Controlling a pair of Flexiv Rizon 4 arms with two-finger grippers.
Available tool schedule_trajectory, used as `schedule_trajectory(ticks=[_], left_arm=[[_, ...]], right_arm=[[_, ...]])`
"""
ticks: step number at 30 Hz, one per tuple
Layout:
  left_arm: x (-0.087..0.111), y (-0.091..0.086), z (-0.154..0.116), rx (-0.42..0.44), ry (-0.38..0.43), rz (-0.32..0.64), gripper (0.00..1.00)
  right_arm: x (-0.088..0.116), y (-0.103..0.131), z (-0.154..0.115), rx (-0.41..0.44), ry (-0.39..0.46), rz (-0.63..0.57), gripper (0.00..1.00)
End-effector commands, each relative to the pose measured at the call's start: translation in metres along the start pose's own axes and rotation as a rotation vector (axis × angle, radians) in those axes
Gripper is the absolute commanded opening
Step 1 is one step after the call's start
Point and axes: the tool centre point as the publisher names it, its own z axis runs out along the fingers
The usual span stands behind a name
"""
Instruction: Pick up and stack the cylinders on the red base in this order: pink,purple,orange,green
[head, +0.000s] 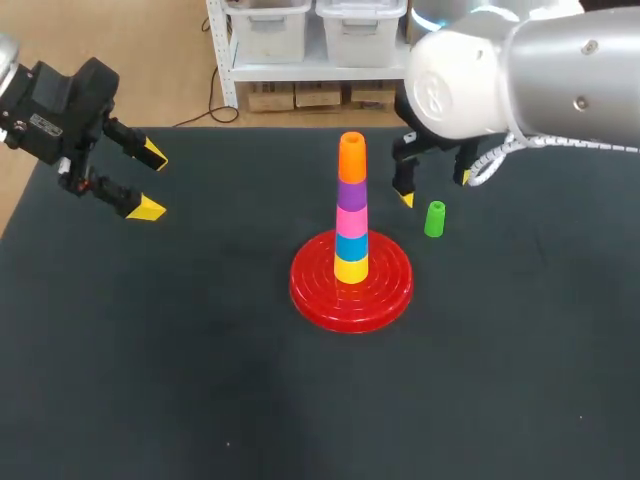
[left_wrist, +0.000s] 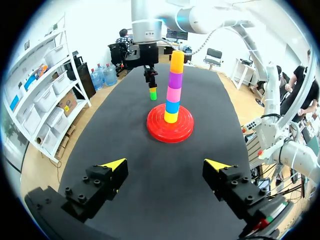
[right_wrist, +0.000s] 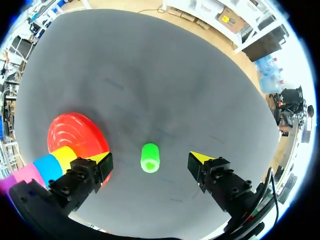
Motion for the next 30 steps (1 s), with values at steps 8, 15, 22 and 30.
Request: schedule_trajectory(ticks=[8, 15, 22, 30], left_arm=[[0.001, 0.000, 0.000, -0.001, -0.002, 0.002, 1.00], [0.001, 0.000, 0.000, -0.001, -0.002, 0.002, 1.00], [0.001, 0.000, 0.000, -0.001, -0.002, 0.002, 1.00], [0.001, 0.000, 0.000, -0.001, -0.002, 0.002, 1.00]], right_arm=[[0.017, -0.001, 0.021, 0.021, -0.062, -0.001, 1.00], [0.009, -0.002, 0.022, -0.013, -0.043, 0.015, 1.00], [0.005, 0.001, 0.019, -0.022, -0.048, 0.009, 1.00], [0.004, 0.002, 0.019, -0.021, -0.041, 0.005, 0.49]])
